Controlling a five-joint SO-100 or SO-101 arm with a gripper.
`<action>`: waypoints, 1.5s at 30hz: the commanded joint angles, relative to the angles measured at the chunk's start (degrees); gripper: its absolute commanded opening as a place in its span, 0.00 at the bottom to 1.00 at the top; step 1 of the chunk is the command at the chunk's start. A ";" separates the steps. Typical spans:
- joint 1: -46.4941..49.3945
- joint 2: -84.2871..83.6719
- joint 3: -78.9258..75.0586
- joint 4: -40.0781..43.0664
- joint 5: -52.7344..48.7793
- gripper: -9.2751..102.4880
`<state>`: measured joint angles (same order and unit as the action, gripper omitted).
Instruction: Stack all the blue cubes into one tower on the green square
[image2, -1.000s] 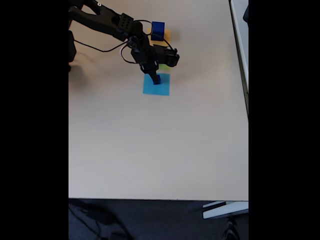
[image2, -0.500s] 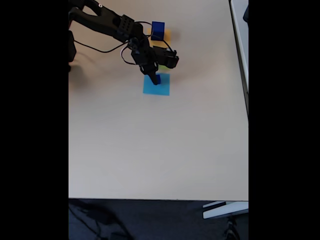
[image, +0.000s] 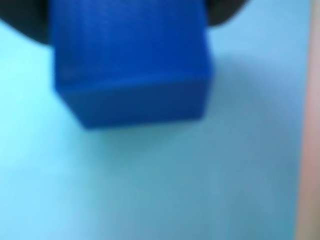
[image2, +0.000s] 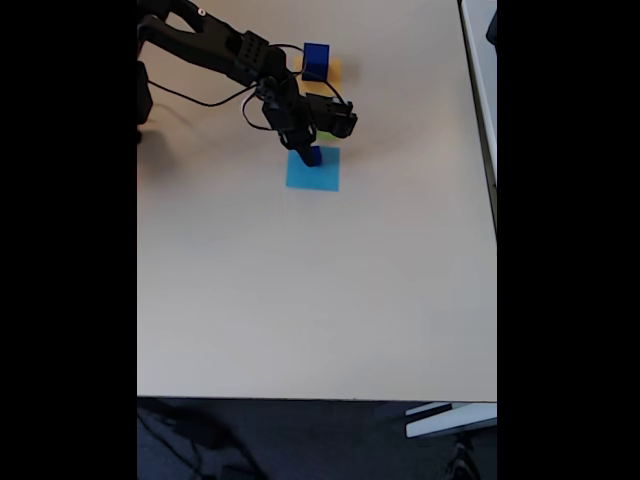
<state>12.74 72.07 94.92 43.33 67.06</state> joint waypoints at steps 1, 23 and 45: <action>0.53 2.55 -0.70 -1.05 -0.70 0.12; -4.92 7.82 -36.74 30.15 -0.09 0.10; -27.77 -5.62 -47.90 31.03 33.05 0.09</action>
<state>-13.71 65.83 50.71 75.50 98.70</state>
